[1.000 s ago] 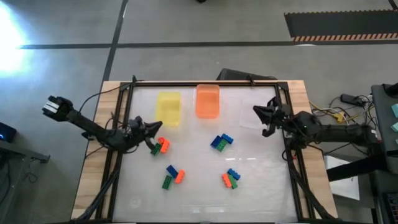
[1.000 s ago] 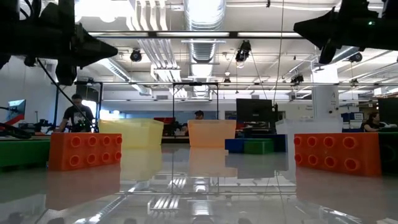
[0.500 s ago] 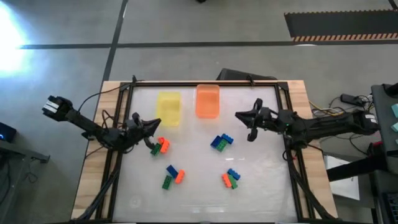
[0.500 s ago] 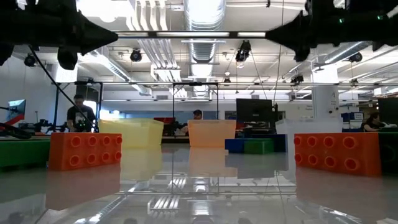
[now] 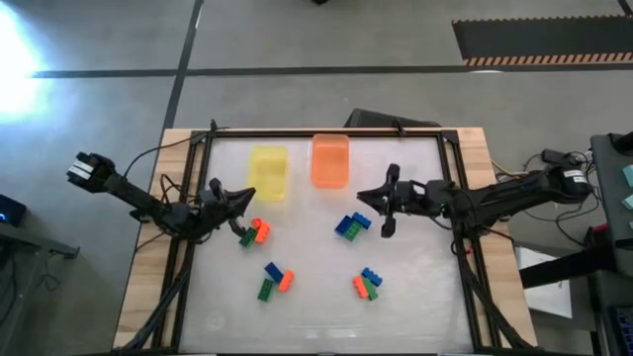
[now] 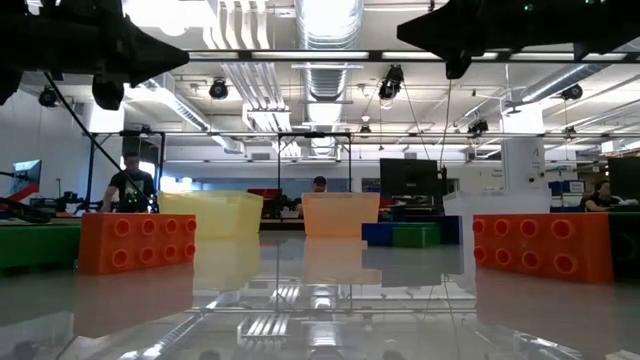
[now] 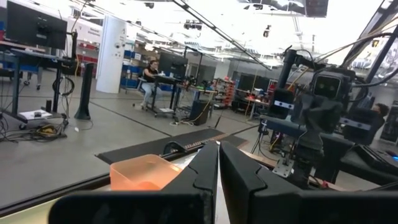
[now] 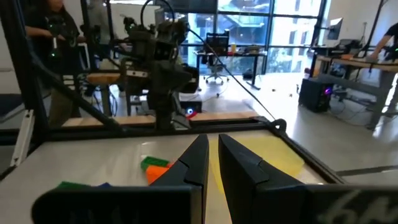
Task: Sort & place blocks by color
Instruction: Put the blue game piece into the orange bin
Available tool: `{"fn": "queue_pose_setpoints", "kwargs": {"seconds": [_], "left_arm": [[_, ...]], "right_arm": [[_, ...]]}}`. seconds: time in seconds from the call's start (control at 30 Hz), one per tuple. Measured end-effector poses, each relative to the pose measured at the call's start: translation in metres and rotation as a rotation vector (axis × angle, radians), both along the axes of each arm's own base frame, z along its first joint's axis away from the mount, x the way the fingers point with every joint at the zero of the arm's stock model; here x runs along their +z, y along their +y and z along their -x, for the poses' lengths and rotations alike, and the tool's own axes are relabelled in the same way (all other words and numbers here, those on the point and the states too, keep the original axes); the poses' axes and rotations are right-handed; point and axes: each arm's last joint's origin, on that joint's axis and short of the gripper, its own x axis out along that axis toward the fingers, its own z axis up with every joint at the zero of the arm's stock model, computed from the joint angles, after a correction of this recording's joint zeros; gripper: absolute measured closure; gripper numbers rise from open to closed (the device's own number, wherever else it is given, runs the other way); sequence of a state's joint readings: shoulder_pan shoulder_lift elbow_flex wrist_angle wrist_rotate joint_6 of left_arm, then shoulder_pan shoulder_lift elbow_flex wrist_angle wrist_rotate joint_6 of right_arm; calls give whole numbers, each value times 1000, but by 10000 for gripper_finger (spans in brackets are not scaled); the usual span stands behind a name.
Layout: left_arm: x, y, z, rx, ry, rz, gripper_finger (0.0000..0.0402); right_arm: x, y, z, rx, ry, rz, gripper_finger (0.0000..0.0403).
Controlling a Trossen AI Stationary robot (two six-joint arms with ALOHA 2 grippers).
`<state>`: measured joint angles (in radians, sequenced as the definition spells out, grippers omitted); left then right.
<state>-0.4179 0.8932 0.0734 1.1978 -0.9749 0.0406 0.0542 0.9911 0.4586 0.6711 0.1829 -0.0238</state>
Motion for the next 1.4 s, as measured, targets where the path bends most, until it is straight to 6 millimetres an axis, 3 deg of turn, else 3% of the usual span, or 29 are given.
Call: {"fn": "queue_pose_setpoints", "kwargs": {"seconds": [0.53,1.07,1.4], "left_arm": [[-1,0,0,0,6,-3,401],[-1,0,0,0,7,-4,401],[-1,0,0,0,7,-4,401]], "right_arm": [[-20,0,-8,-24,224,-174,374],[-26,4,2,-259,822,-276,374],[-29,4,5,-290,847,-321,374]]}}
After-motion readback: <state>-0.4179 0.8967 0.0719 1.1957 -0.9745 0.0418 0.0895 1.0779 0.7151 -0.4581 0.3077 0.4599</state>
